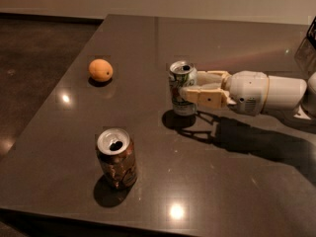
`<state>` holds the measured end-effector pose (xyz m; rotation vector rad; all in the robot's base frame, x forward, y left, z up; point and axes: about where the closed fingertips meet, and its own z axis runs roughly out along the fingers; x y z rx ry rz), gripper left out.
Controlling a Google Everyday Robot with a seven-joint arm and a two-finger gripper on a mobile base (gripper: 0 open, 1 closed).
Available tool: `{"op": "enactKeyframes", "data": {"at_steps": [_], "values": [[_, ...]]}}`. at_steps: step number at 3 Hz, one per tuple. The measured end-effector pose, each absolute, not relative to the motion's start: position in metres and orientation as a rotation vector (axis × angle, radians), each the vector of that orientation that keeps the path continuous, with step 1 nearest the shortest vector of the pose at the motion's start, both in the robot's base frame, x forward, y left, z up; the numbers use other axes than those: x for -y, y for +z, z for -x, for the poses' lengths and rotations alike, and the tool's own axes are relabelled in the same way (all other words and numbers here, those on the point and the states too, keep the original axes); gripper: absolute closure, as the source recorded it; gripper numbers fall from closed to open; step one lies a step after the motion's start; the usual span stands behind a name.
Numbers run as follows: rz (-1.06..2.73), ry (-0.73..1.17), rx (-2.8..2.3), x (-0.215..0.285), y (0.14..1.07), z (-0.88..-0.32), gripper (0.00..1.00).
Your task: Place 7up can upright
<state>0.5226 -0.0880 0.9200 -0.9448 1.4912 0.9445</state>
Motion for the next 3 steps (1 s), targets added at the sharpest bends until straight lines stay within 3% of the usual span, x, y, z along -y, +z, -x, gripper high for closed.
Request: {"op": "enactKeyframes", "data": {"at_steps": [1,3], "values": [[0.922,0.972,-1.461,0.0889,0.9097,-0.5194,0.83],[0.909,0.932,-1.394,0.0879,0.9037,-0.5197,0.38]]}}
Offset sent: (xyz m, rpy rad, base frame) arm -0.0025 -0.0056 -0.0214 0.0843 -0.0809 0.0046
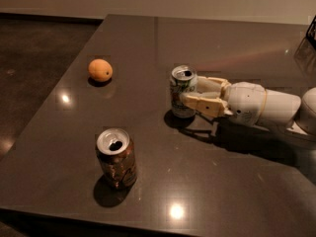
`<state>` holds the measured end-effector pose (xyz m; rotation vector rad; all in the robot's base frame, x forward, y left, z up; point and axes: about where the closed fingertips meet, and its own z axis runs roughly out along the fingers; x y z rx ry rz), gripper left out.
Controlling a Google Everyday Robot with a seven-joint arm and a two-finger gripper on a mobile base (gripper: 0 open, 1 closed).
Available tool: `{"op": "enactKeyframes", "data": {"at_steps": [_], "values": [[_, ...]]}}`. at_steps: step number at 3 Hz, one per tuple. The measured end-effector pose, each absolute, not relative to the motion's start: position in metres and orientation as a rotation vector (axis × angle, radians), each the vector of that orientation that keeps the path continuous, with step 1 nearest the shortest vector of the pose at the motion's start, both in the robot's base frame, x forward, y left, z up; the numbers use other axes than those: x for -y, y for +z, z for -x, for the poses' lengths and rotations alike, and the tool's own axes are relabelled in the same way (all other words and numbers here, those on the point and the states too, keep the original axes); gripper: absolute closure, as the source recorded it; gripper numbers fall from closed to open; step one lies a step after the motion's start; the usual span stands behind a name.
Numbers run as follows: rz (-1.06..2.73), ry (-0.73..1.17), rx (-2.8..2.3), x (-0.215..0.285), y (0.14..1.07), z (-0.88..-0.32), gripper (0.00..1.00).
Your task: Place 7up can upright
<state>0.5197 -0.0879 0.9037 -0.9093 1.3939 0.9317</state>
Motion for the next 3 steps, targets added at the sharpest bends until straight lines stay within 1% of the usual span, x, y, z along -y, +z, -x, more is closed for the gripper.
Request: {"op": "enactKeyframes", "data": {"at_steps": [1,2,3], "values": [[0.914,0.931,-1.39,0.0854,0.9046,-0.5197,0.14],[0.918,0.933,-1.388,0.0831,0.9052,-0.5193,0.0],[0.918,0.933,-1.388,0.083,0.9053,-0.5193,0.0]]}}
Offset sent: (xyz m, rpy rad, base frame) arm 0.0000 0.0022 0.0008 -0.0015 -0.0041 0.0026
